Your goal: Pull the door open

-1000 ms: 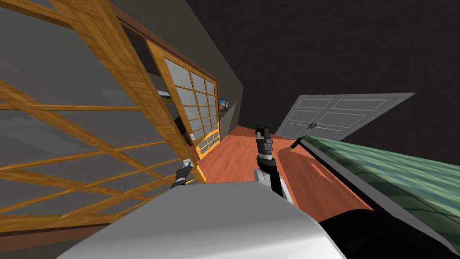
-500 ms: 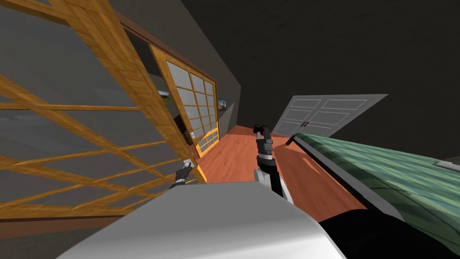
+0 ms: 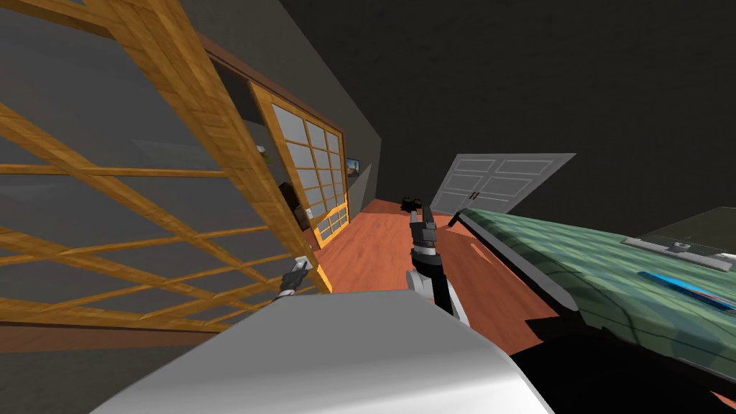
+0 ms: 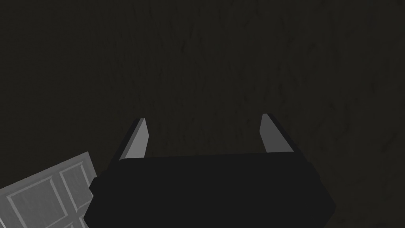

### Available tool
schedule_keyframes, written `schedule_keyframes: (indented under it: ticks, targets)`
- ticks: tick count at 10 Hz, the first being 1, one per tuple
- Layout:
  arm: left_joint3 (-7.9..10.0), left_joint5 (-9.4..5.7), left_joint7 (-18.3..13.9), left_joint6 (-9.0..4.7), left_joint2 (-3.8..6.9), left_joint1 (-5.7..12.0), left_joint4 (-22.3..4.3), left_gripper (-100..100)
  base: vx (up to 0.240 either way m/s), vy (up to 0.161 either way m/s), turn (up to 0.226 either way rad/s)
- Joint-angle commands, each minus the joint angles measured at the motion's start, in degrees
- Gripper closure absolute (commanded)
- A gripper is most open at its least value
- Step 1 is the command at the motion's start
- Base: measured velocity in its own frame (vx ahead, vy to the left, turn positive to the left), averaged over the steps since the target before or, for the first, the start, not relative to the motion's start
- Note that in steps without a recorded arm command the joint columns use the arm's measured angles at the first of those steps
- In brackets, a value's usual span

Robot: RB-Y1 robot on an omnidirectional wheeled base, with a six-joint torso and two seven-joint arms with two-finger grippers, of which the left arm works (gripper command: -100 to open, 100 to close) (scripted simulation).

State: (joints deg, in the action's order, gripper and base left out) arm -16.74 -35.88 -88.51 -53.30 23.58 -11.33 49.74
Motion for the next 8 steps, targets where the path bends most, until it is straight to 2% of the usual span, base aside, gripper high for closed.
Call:
schedule_keyframes:
  ticks: [1,2,3,8]
  targets:
    - [0.00,0.00,0.00,0.00,0.00,0.00,0.00,100,-0.099,0.003,-0.025]
    - [-1.16,0.53,-1.11,-0.96,0.79,-0.76,-0.04,100,-0.143,0.000,-0.124]
    - [-1.40,0.65,-1.38,-1.23,1.01,-0.91,-0.05,100,-0.201,0.026,-0.114]
    - [-4.21,1.99,-4.47,-4.42,3.58,-2.69,-0.20,100,-0.186,0.017,-0.090]
